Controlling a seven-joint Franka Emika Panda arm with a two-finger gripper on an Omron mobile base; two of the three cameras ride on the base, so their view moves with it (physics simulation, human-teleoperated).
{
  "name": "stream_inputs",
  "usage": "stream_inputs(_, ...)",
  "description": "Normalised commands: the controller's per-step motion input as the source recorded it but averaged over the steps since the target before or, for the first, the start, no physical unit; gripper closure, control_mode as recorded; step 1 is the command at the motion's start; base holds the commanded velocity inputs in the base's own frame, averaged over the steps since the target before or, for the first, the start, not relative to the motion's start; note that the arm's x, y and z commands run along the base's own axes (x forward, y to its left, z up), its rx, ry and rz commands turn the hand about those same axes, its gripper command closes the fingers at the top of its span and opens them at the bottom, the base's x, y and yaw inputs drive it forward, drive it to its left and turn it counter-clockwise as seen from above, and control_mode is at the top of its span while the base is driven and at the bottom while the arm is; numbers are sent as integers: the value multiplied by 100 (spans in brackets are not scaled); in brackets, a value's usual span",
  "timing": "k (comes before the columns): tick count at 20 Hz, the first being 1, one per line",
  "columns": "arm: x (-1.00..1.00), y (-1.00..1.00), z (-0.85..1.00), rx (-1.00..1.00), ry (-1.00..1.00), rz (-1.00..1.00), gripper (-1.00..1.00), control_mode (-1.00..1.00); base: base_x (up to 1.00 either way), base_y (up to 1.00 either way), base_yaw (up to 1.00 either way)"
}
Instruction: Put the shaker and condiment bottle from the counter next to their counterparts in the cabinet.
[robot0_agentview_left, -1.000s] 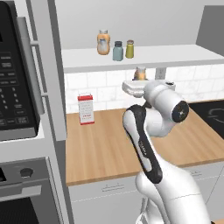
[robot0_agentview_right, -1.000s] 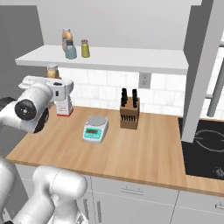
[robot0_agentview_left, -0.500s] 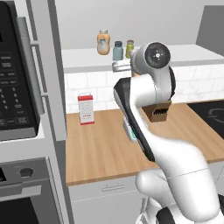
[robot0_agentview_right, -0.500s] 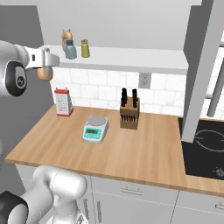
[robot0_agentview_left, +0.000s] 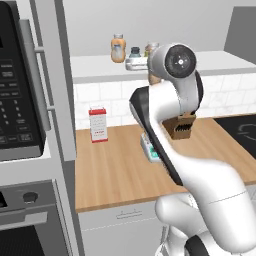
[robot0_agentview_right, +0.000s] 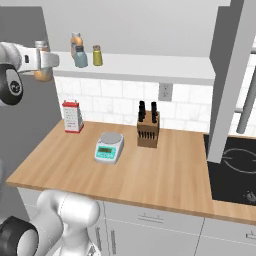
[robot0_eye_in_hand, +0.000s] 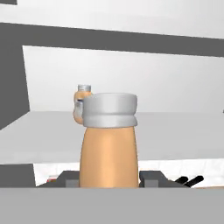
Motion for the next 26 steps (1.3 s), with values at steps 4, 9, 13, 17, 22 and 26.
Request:
stream_inputs(4,-3,1,-2,0,-49,6,100,-100,0,0,0)
stream_inputs(9,0,0,0,1,1,0,100,-100,0,0,0)
stream_inputs(13,0,3,11,5,11,0,100,-100,0,0,0)
stream_inputs(17,0,22,27,2,13,0,100,-100,0,0,0)
stream_inputs(22,0,26,29,0,7,0,100,-100,0,0,0)
stream_inputs(26,0,8,-3,-2,-2,0,100,-100,0,0,0)
